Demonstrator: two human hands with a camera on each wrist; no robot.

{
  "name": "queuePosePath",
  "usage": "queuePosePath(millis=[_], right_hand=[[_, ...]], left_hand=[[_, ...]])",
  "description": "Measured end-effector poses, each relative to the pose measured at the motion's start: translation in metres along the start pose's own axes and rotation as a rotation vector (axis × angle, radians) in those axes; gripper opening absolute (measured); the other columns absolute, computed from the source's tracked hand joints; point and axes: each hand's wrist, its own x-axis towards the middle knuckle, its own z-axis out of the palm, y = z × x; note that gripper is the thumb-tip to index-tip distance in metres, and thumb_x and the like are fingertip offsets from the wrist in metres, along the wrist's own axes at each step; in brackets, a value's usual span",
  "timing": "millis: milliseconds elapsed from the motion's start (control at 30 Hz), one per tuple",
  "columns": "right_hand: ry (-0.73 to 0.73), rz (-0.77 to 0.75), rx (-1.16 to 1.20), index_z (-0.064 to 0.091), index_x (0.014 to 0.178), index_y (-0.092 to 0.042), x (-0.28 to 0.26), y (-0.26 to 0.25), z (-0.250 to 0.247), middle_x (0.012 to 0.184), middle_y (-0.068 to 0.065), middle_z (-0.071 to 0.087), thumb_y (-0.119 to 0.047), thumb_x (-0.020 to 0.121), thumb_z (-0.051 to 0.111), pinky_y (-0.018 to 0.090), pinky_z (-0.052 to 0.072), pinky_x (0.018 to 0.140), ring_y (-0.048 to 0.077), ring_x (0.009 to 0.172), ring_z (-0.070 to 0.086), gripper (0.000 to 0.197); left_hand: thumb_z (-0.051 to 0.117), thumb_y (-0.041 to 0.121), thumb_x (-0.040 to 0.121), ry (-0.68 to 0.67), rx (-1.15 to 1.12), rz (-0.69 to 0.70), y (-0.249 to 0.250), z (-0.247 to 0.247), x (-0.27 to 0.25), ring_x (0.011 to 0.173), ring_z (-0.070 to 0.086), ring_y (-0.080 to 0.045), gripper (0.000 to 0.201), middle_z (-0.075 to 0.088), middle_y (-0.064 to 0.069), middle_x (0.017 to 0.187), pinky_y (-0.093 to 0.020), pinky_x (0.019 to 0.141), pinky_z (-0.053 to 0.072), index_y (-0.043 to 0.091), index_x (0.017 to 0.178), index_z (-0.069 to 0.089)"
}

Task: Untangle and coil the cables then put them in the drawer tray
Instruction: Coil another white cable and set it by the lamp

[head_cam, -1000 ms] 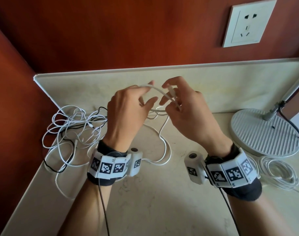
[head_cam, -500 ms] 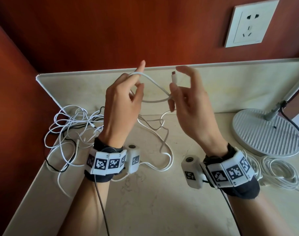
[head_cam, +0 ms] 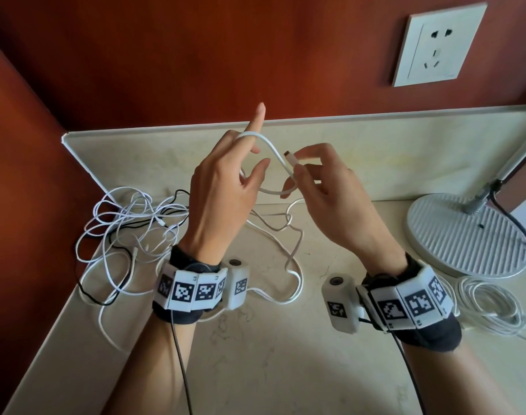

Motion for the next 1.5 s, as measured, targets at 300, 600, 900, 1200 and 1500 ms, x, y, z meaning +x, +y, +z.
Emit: queuePosePath(millis=[300, 600, 900, 1200, 1500], right_hand=[[-0.338, -0.036, 0.244, 0.073, 0.104, -0.005, 0.004, 0.002, -0.012, 0.073, -0.003, 0.052, -0.010, 0.110, 0.045, 0.012, 0.035, 0.058, 0.004, 0.059, 0.043, 0.029], [-0.304, -0.039, 0.268, 0.053, 0.081, 0.006, -0.004, -0.013, 0.002, 0.068, -0.008, 0.042, -0.014, 0.098, 0.036, 0.019, 0.030, 0.060, 0.008, 0.064, 0.033, 0.031], [0.003, -0.160, 0.017, 0.033, 0.065, -0.013, -0.007, -0.015, 0.017, 0.059, 0.001, 0.029, -0.031, 0.103, 0.066, 0.029, 0.024, 0.050, 0.019, 0.056, 0.026, 0.054], [0.163, -0.071, 0.059, 0.065, 0.103, -0.009, -0.006, -0.011, 0.018, 0.075, 0.005, 0.067, -0.038, 0.111, 0.038, 0.044, 0.054, 0.053, 0.020, 0.053, 0.068, 0.040], [0.223, 0.145, 0.507, 0.070, 0.117, -0.004, -0.001, -0.015, 0.007, 0.092, 0.013, 0.076, -0.043, 0.114, 0.020, 0.044, 0.064, 0.068, 0.030, 0.078, 0.077, 0.063]], left_hand=[[0.080, 0.009, 0.077, -0.103, -0.037, -0.118, -0.006, 0.002, 0.000, 0.057, 0.053, -0.015, 0.049, 0.069, 0.002, 0.132, -0.039, 0.058, 0.051, 0.001, 0.122, 0.064], [0.068, 0.053, 0.073, -0.217, -0.179, -0.294, -0.007, 0.003, 0.000, 0.064, 0.058, -0.014, 0.051, 0.067, 0.012, 0.068, -0.045, 0.062, 0.056, 0.039, 0.121, 0.074], [0.054, 0.056, 0.077, -0.242, -0.072, -0.281, 0.005, -0.006, -0.001, 0.064, 0.060, -0.017, 0.033, 0.067, 0.005, 0.067, -0.041, 0.058, 0.051, 0.038, 0.086, 0.080], [0.081, 0.032, 0.086, -0.132, -0.085, -0.287, 0.011, -0.013, -0.001, 0.059, 0.059, -0.006, 0.030, 0.065, 0.011, 0.064, -0.029, 0.062, 0.051, 0.031, 0.116, 0.079], [0.072, 0.008, 0.091, -0.091, -0.181, -0.189, 0.014, -0.012, 0.000, 0.048, 0.037, -0.002, 0.031, 0.045, 0.008, 0.052, -0.005, 0.061, 0.031, 0.022, 0.119, 0.078]])
